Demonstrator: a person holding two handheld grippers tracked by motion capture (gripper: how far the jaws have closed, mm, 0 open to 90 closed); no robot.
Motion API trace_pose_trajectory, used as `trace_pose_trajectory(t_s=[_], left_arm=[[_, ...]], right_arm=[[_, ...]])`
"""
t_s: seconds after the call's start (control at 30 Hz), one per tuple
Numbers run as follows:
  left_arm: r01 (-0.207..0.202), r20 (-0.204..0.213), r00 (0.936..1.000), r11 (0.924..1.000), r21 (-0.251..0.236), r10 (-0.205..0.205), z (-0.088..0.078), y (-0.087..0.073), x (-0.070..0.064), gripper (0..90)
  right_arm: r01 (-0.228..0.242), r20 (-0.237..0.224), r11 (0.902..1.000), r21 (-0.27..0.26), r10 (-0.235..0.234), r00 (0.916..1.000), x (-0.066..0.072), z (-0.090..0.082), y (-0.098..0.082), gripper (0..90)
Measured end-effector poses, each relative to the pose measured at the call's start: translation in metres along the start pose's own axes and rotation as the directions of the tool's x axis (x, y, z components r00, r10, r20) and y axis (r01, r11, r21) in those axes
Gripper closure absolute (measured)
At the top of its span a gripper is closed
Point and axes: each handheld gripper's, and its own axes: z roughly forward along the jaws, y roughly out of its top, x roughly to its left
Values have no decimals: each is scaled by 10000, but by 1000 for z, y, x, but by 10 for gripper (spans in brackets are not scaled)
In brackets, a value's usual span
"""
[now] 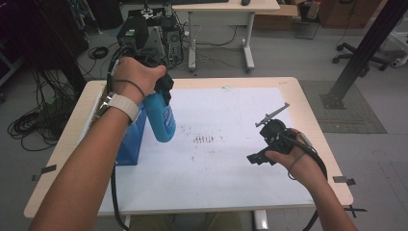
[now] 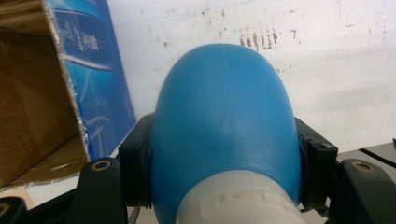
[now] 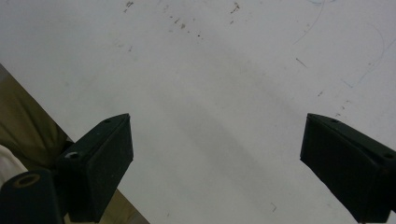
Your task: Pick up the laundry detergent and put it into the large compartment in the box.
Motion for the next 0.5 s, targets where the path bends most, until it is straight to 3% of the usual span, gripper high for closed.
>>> trace_pose_trajectory(t_s=[0.5], left_arm=[[65, -94, 9999, 9998, -201, -67, -27, -4, 10, 375]], right_arm=[[12, -38, 10000, -32, -12, 10000, 0, 2, 2, 94]])
